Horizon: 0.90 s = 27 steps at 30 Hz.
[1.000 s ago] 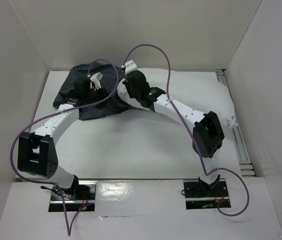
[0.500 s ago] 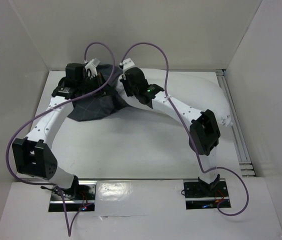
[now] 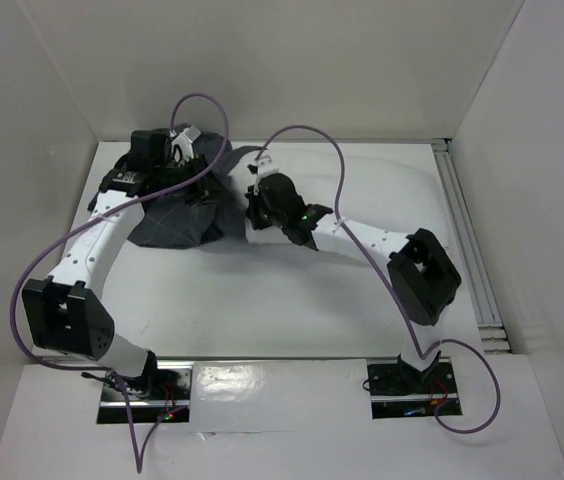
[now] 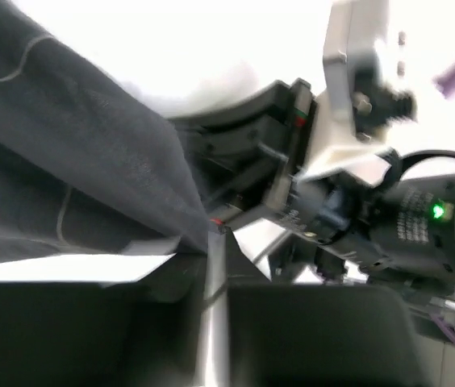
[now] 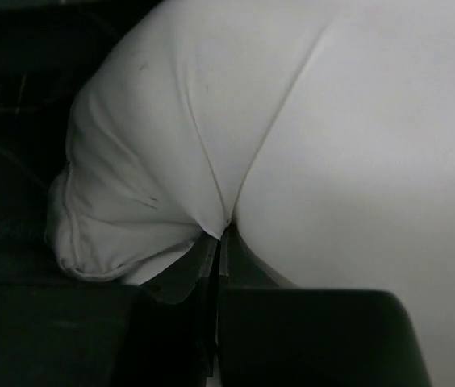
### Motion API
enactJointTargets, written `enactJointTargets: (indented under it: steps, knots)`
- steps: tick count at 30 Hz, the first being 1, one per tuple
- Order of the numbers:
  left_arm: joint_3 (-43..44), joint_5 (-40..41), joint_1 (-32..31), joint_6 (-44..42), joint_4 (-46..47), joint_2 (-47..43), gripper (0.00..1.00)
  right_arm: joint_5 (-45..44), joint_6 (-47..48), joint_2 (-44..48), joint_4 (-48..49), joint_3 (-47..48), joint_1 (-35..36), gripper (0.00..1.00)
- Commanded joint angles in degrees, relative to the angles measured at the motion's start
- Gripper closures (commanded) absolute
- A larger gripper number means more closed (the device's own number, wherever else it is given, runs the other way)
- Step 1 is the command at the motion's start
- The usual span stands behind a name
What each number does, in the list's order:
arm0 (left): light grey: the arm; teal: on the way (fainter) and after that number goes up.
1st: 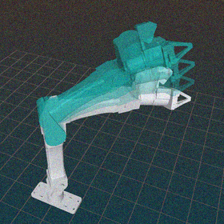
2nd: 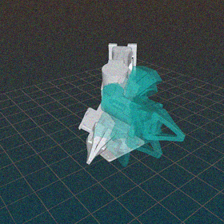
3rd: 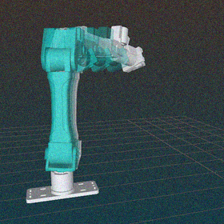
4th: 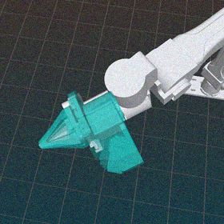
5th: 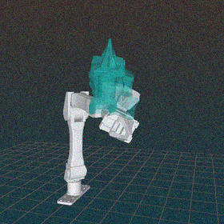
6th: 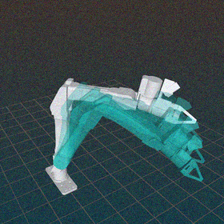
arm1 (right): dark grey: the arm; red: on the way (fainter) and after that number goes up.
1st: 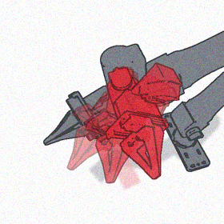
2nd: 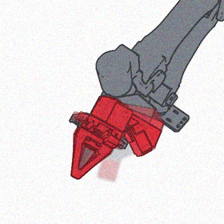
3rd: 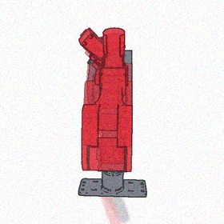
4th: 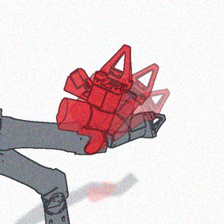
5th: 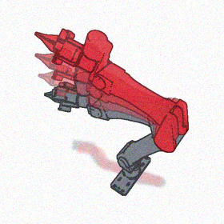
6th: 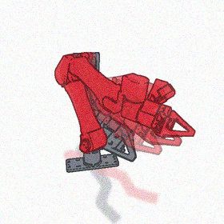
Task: Put the pillow into the pillowcase
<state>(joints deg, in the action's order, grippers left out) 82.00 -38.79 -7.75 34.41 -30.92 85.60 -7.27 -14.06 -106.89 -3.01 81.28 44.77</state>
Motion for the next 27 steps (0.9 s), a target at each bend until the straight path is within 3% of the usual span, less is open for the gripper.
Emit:
enactJointTargets:
  steps: [1, 6, 8, 13, 16, 19, 23, 27]
  knots:
    - [0.54, -5.34, -0.16, 0.74, 3.06, -6.85, 0.62, 2.79, -6.23, 5.72, 2.99, -10.94, 1.72, 1.00]
    - [2.27, -2.27, -0.16, -1.80, 1.21, -4.58, 0.23, 2.79, -8.08, 7.93, 7.93, -16.15, 2.25, 1.00]
    - [4.91, -0.43, -0.16, -3.03, -2.03, -2.99, 0.20, 3.31, -8.08, 7.22, 7.93, -15.54, 2.25, 1.00]
    - [8.44, 10.82, 0.37, -4.62, -5.90, 0.95, 0.40, 3.31, -8.08, 7.22, 10.21, -16.85, 2.25, 1.00]
    - [9.15, 17.15, -0.34, -5.85, -8.19, 4.30, 0.29, 3.31, -7.56, 7.22, 9.69, -16.85, 2.25, 1.00]
    - [7.56, 20.05, -1.66, -5.85, -7.58, 5.89, 0.27, 3.31, -7.56, 7.22, 9.69, -16.85, 2.25, 1.00]
    - [6.95, 21.47, -2.89, -5.24, -5.39, 9.14, 0.27, 2.70, -7.56, 7.75, 9.69, -16.85, 2.25, 1.00]
    - [7.47, 20.94, -2.89, -4.71, -3.98, 13.43, 0.38, 2.70, -7.56, 7.75, 9.16, -16.32, 2.25, 1.00]
